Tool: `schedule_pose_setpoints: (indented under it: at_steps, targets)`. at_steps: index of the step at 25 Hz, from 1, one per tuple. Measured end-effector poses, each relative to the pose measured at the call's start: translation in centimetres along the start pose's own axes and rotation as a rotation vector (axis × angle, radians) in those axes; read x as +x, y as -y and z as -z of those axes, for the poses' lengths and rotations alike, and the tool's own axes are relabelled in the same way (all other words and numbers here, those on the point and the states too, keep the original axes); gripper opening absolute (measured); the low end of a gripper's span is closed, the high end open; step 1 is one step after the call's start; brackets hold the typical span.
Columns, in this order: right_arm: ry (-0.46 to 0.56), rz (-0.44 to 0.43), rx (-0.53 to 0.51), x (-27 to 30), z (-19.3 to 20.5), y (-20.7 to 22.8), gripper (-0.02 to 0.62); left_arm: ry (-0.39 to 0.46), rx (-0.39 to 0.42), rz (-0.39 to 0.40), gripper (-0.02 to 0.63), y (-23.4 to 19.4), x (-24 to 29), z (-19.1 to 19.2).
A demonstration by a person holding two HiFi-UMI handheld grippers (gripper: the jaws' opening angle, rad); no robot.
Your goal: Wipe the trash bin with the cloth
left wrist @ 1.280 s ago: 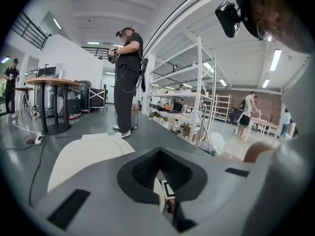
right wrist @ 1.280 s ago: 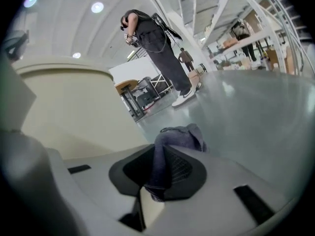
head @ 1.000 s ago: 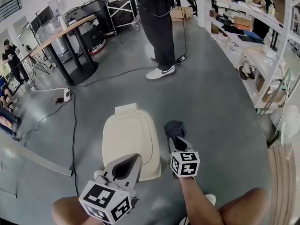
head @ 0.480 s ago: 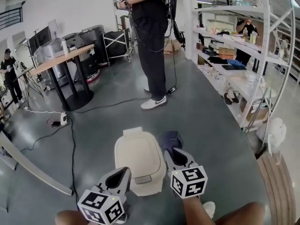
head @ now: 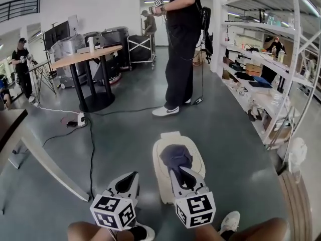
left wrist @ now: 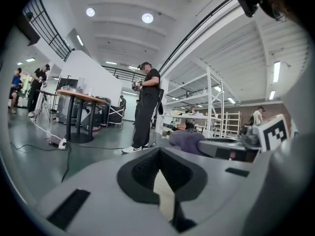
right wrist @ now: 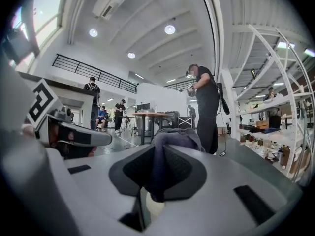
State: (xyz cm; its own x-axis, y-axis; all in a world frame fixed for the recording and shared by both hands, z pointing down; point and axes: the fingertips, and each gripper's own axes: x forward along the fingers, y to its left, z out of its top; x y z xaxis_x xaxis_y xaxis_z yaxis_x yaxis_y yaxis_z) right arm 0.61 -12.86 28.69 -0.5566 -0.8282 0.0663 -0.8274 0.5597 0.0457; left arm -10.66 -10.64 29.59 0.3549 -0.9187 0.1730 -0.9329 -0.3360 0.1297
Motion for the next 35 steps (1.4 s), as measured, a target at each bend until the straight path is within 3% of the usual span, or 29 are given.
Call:
schedule_pose_setpoints:
  at_steps: [6, 11, 20, 27, 35]
  targets:
    - [-0.044, -0.038, -0.033, 2.3, 2.6, -8.7, 0.052, -0.031, -0.041, -0.080, 0.000, -7.2, -2.4, 3.1]
    - [-0.085, -0.034, -0.040, 4.6, 5.2, -12.2, 0.052, -0.040, -0.048, -0.112, 0.000, -10.1, -3.4, 4.5]
    - [-0.110, 0.098, 0.000, 6.2, 10.4, -12.1, 0.052, -0.070, -0.019, -0.118, 0.000, -11.4, -3.3, 8.4]
    - [-0.199, 0.143, 0.013, 7.1, 15.3, -10.8, 0.052, -0.080, -0.003, -0.083, 0.000, -10.7, -2.0, 9.3]
    - [-0.252, 0.204, 0.002, 7.6, 18.3, -8.8, 0.052, -0.074, 0.016, -0.057, 0.000, -9.5, -2.3, 9.3]
